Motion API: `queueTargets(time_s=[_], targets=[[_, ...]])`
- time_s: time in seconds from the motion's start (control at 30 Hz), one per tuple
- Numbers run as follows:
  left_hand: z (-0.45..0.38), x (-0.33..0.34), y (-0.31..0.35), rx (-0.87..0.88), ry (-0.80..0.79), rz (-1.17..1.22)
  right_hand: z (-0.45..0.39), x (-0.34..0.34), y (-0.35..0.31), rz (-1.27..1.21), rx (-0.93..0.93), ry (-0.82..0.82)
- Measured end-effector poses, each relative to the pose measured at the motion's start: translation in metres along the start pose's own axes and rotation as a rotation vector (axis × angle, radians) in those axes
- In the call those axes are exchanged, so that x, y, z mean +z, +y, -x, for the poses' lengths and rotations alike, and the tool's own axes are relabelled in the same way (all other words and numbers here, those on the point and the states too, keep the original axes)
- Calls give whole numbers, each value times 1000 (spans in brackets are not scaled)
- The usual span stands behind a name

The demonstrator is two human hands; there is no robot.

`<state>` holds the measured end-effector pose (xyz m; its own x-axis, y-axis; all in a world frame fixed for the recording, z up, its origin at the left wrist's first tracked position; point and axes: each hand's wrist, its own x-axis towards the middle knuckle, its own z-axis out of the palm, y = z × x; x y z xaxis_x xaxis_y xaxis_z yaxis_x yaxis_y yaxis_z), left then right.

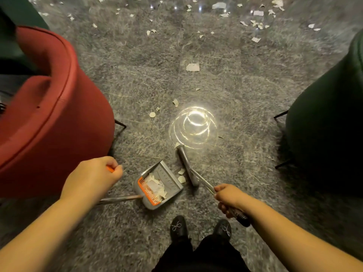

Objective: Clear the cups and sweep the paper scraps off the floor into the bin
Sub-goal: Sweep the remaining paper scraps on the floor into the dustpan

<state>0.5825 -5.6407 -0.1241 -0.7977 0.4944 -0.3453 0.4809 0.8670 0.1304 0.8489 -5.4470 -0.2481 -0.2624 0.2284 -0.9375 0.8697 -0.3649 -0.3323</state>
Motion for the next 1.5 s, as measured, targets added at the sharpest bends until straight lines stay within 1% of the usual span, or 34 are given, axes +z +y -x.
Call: queueTargets(time_s=[0.13, 0.2, 0.27, 0.4, 0.53, 0.63, 0.7, 0.9, 1.03, 1.2, 1.33, 1.4, 1.5], targets=[[-6, 11, -5, -4, -25, -5, 0, 3, 0, 56, -9, 34], [-10, 16, -4, -1, -27, -16, -8, 3, -1, 130, 15, 40], [-14, 18, -2, 10, -11, -27, -17, 3, -4, 197, 31, 35], [-22, 17, -6, 13, -6, -27, -19, 17, -13, 343, 2, -10], [-22, 19, -7, 12, 2, -9, -13, 39, -13, 300, 29, -90], [-19, 20, -7, 16, 1, -8, -6, 51, -12, 190, 45, -163], [-19, 19, -9, 16, 1, -9, -2, 54, -11, 162, 53, -180], [-16, 19, -9, 27, -2, -1, 0, 57, -6, 165, 117, -164], [-15, 20, -9, 19, -3, 9, -6, 63, -5, 281, 220, -101], [-14, 19, -11, 26, 0, 10, 6, 66, -7, 360, 71, -5], [-15, 19, -12, 34, 7, 3, 21, 57, -1, 350, 33, 61], [-16, 20, -12, 35, 7, 3, 26, 52, 2, 382, 7, 74], [-15, 20, -13, 36, 4, 7, 20, 43, 4, 385, -8, 111]])
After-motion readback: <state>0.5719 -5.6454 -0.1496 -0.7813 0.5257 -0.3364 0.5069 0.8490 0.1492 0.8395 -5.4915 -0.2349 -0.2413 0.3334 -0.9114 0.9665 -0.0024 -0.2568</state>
